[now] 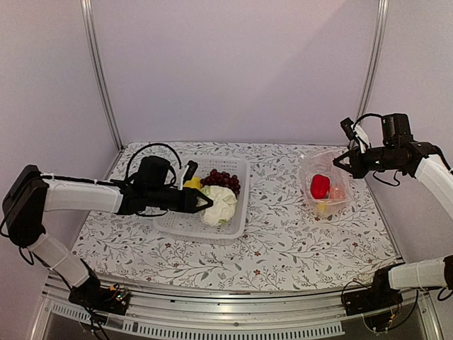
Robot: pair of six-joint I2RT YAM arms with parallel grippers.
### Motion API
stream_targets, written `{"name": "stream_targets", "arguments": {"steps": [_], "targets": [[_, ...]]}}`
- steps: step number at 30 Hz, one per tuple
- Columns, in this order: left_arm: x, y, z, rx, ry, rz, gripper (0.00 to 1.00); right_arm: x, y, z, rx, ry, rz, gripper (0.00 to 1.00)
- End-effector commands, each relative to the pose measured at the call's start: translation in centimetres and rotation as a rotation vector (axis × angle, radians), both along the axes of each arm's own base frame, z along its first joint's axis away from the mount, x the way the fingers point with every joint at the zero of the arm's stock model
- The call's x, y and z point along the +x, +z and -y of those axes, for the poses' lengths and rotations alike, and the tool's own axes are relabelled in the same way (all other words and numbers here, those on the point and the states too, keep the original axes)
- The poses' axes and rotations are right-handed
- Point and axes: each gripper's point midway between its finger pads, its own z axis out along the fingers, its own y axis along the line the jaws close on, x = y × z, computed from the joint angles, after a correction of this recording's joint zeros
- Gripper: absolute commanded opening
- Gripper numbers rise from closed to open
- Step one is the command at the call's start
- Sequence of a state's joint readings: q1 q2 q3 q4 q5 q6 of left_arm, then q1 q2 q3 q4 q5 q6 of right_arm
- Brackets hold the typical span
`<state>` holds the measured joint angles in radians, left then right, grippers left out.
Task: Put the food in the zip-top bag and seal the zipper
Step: Pick up the fake vegetable from the bin.
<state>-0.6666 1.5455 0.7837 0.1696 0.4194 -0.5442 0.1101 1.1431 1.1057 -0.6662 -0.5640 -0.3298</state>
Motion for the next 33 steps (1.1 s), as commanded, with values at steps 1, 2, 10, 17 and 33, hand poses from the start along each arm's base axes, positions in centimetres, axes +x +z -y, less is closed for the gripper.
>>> {"name": "stream_targets", "arguments": {"steps": [1,2,10,17,33], "targets": [[1.2,2.6,-1.9,0.078,0.07,0.1,0.37,-0.1,0.7,-0.1,0.011,0.008,0.011,0.0],[1.3,3.0,-2.3,0.103,0.082,0.125,0.37,-0.1,0.7,-0.1,0.011,0.007,0.012,0.0],[0.6,6.7,-4.1,0.222,0.139,0.263,0.36,-0.3,1.0,0.0,0.006,0.002,0.016,0.0],[-0.5,10.7,-3.0,0.244,0.134,0.376,0.35,-0.7,3.0,-0.3,0.021,0.026,0.016,0.0],[-5.8,22.0,3.4,0.183,-0.004,0.723,0.29,-2.7,3.6,-3.4,-0.032,0.169,-0.089,0.0]]}}
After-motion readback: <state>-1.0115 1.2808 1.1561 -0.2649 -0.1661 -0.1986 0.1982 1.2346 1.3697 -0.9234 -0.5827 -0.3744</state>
